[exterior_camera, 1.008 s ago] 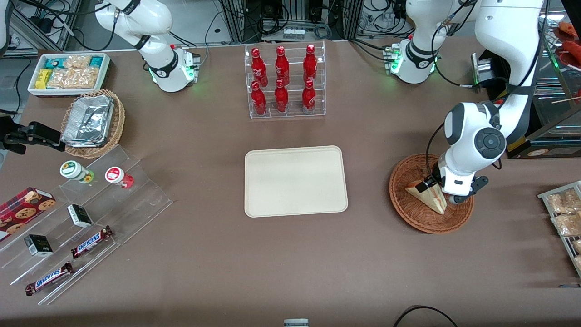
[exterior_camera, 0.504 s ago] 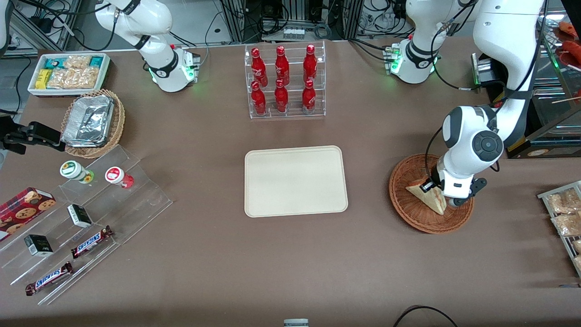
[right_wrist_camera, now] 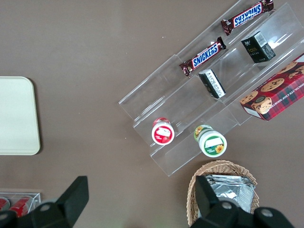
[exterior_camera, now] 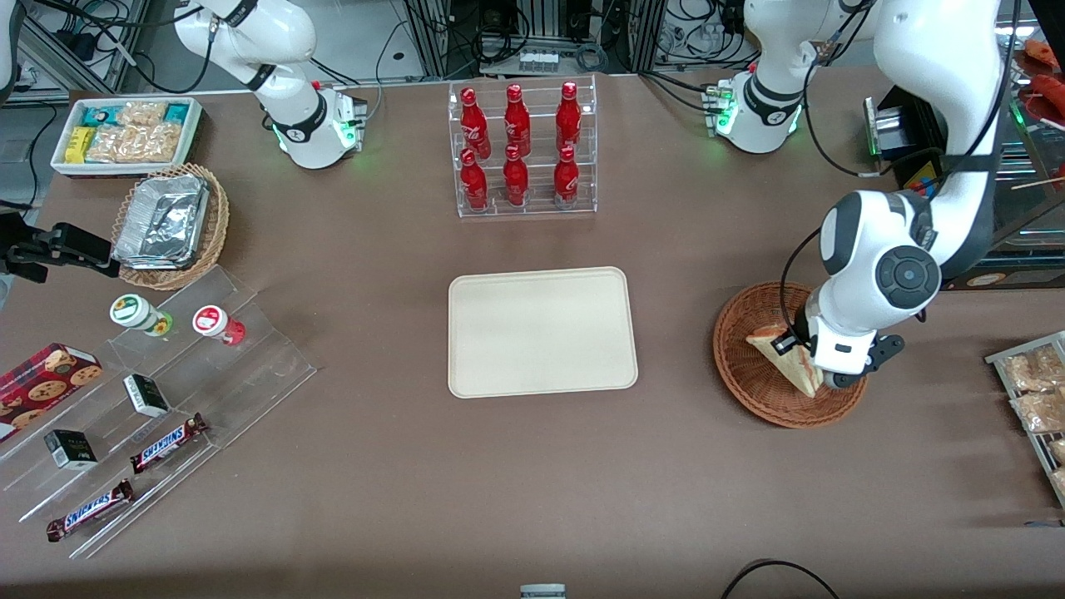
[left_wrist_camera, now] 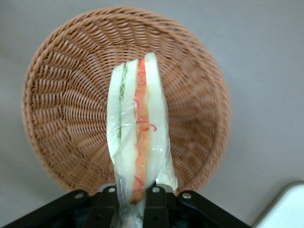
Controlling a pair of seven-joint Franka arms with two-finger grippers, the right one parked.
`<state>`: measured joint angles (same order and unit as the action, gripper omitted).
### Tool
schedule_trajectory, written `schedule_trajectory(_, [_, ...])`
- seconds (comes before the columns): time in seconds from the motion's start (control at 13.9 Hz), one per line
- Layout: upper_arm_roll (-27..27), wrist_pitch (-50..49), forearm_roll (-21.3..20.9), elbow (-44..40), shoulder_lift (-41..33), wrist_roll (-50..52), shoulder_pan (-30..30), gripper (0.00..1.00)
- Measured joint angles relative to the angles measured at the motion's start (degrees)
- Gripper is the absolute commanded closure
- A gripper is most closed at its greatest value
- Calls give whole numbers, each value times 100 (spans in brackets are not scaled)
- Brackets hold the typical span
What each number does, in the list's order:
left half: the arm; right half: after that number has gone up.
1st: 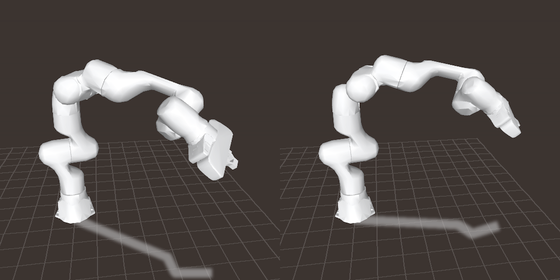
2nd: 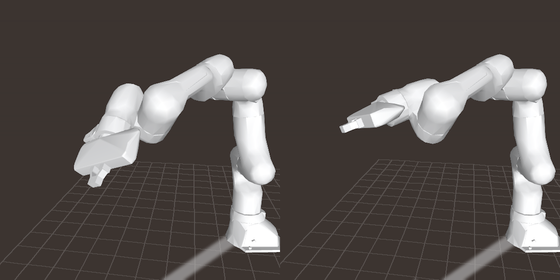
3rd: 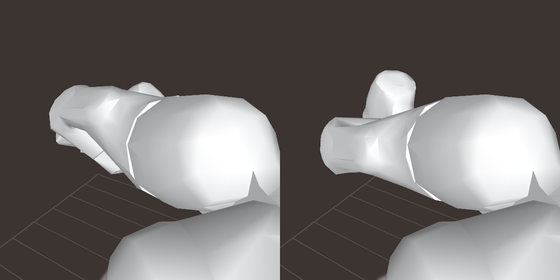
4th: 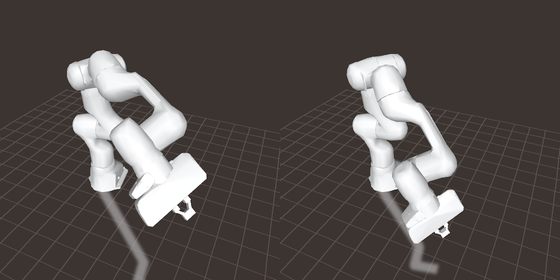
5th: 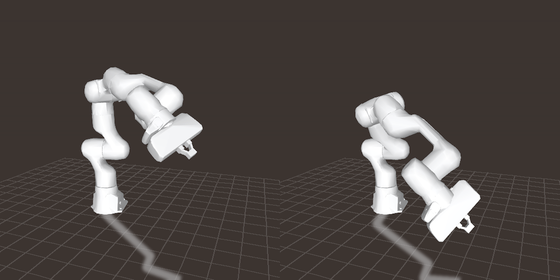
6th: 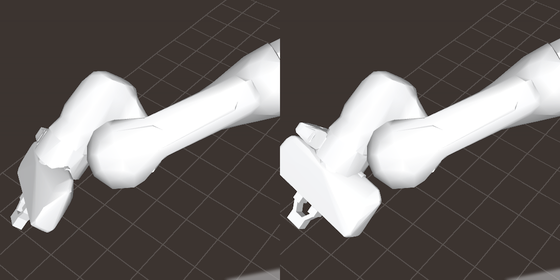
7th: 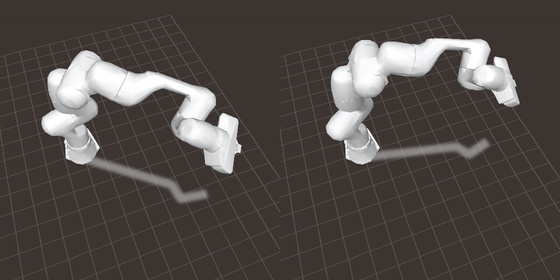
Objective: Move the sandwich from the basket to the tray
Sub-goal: 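Carry the sandwich with the left gripper over to the cream tray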
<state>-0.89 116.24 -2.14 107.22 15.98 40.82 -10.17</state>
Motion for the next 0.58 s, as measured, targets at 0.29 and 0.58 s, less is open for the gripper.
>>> schedule_trajectory(0.29, [-33, -936, -12, -1120, -13, -133, -805, 100])
schedule_trajectory(0.58, [-47, -975, -4, -1578, 294, -123, -1635, 100])
